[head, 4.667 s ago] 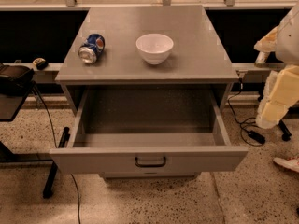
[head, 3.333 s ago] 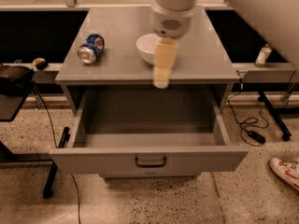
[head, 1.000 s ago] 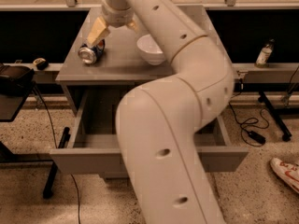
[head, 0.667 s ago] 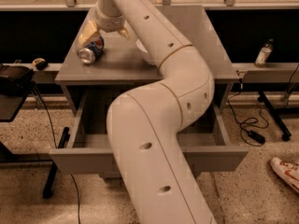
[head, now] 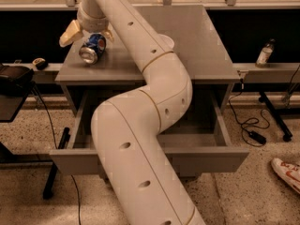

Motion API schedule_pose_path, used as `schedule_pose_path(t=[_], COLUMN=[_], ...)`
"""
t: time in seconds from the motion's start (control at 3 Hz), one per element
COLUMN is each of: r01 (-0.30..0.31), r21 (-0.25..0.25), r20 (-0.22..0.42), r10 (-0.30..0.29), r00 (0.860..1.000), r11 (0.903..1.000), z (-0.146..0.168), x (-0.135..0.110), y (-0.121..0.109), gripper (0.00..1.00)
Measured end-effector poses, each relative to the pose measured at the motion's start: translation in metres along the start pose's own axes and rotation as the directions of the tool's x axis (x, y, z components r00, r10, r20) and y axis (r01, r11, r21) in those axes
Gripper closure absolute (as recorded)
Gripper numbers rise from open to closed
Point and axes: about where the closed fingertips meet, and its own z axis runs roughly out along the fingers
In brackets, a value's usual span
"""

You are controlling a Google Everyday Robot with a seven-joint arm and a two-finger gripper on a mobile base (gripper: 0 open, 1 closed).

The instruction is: Place pepsi can into top drawer

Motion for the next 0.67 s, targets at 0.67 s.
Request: schedule_pose_path(t=[0.67], r01=[0.032], r21=[0.026], r20=[-0.100], r10=[-0.029], r00=[0.995], r11=[0.9992], z=[0.035], x=[0.017], y=[0.008], gripper=[0.17])
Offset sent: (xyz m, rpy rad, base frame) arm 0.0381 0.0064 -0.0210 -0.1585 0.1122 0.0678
